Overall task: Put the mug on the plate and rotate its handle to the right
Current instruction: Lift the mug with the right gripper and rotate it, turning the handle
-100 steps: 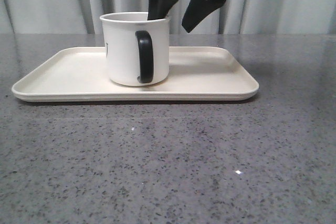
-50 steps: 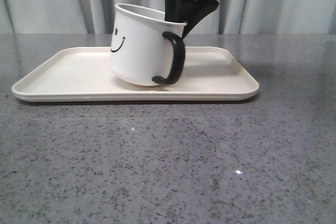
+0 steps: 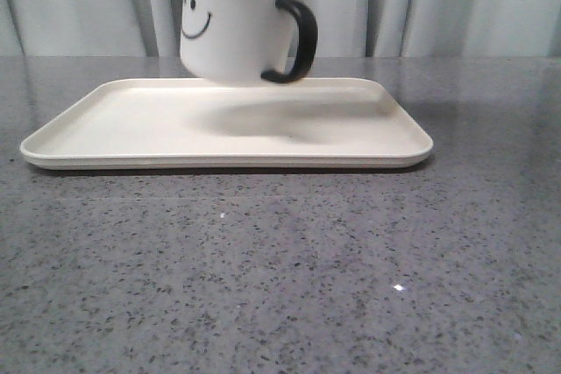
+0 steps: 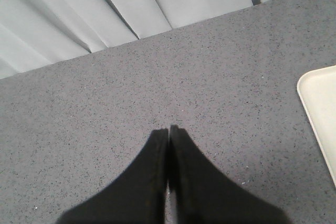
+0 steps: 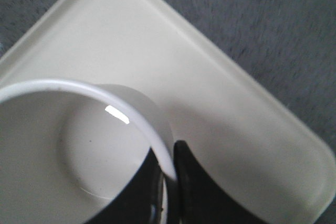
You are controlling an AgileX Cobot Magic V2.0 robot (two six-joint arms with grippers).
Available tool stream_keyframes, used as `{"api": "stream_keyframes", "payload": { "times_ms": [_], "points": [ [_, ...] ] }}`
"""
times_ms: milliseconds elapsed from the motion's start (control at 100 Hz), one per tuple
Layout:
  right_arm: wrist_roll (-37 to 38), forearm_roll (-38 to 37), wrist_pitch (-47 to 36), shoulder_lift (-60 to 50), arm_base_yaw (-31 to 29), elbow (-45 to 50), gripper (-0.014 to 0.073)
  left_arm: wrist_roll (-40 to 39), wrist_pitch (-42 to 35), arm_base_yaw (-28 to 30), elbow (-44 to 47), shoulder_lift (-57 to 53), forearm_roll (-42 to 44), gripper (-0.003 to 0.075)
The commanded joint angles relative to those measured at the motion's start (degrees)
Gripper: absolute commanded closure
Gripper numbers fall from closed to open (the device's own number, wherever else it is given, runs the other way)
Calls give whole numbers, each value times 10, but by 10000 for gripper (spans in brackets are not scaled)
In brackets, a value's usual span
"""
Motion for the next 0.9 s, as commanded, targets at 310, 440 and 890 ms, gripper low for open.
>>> {"api": "stream_keyframes", "payload": {
  "times_ms": [310, 440, 890],
  "points": [
    [-322, 16, 69, -35, -2, -179, 657, -5, -9, 1, -13, -8, 8, 740],
    [-398, 27, 103, -27, -2, -179, 657, -5, -9, 1, -13, -8, 7, 740],
    [-491, 90, 155, 35, -2, -178, 657, -5, -9, 1, -13, -8, 7, 740]
  ]
}}
